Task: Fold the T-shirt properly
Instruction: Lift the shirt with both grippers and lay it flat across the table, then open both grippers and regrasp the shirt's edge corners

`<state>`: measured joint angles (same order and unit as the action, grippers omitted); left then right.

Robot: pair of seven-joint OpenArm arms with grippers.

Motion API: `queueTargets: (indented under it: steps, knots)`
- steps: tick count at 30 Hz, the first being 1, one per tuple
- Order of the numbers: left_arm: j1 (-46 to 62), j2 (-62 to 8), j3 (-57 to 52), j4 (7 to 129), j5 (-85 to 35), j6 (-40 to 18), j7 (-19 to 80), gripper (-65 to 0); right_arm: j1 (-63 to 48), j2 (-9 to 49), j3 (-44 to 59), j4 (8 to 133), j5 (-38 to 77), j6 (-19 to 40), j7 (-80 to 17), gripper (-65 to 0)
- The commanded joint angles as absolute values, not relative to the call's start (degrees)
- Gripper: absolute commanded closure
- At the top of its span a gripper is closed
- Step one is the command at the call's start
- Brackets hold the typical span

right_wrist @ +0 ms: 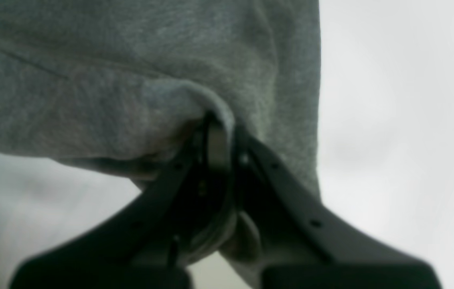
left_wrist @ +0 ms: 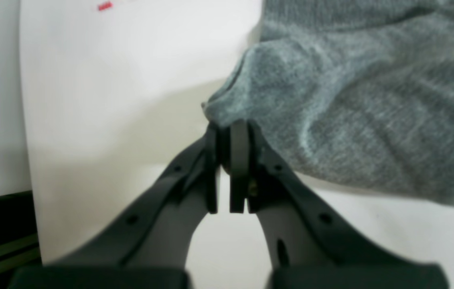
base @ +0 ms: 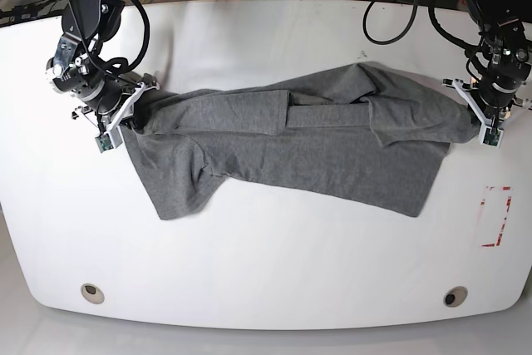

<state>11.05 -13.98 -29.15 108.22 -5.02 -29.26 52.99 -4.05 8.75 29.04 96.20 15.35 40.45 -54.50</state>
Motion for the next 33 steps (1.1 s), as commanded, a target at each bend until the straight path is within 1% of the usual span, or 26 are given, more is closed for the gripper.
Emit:
queueTargets:
  steps: [1, 3, 4, 7, 9, 10, 11, 12, 14, 16, 19, 21, 26, 33]
  knots:
    - [11.21, -15.08, -30.29, 109.32, -4.09, -28.70, 51.91, -0.3, -4.44, 9.01, 29.41, 97.63, 15.52, 40.00, -53.58, 0.0]
    - [11.65, -15.08, -30.55, 109.32, -4.09, -29.41, 51.91, -0.3, -5.32, 8.92, 29.41, 97.63, 15.52, 40.00, -53.58, 0.0]
    - [12.00, -15.08, -30.55, 109.32, -4.09, -29.67, 51.91, -0.3, -5.58, 8.84, 29.41, 97.63, 15.52, 40.00, -53.58, -1.7]
    - [12.70, -15.08, -30.55, 109.32, -4.00, -30.29, 51.91, -0.6, -6.55, 7.60, 29.41, 97.80, 15.52, 40.00, -53.58, -11.3]
    - [12.79, -15.08, -30.46, 109.32, -3.74, -30.46, 52.00, -1.3, -6.99, 7.34, 29.41, 99.30, 15.52, 40.00, -53.58, -19.8]
    - [12.88, -15.08, -30.37, 109.23, -3.74, -30.73, 52.09, -3.2, -7.69, 7.34, 29.41, 100.26, 15.52, 40.00, -53.58, -23.8]
    - [12.88, -15.08, -30.37, 109.23, -3.74, -30.90, 52.18, -5.3, -8.04, 7.25, 29.41, 101.14, 15.60, 40.00, -53.58, -26.3]
    - [13.14, -15.08, -30.55, 109.23, -3.74, -31.25, 52.18, -9.6, -8.66, 6.90, 29.41, 102.73, 16.13, 40.00, -53.58, -29.8]
    - [13.67, -15.08, -30.55, 109.23, -3.74, -31.43, 52.18, -18.3, -9.54, 6.29, 29.49, 105.10, 18.68, 40.00, -54.02, -34.7]
    - [13.76, -15.08, -30.55, 109.23, -3.74, -31.43, 52.18, -29.3, -10.07, 6.90, 29.49, 106.86, 22.29, 40.00, -55.87, -40.3]
    - [13.76, -15.08, -30.55, 109.32, -3.82, -31.43, 52.18, -41.4, -9.80, 7.87, 29.93, 107.21, 27.30, 40.00, -58.33, -44.9]
    - [13.76, -15.08, -30.55, 109.49, -3.91, -31.52, 52.18, -43.8, -9.10, 8.40, 31.87, 106.86, 29.58, 40.00, -58.68, -45.3]
    - [13.32, -15.08, -30.55, 109.76, -4.09, -32.66, 52.18, -43.9, -3.30, 8.57, 35.03, 101.67, 30.81, 40.00, -60.79, -45.3]
    - [10.51, -15.16, -30.55, 109.76, -4.18, -32.66, 52.18, -43.9, 5.67, 12.35, 37.23, 87.34, 30.73, 40.00, -61.14, -45.2]
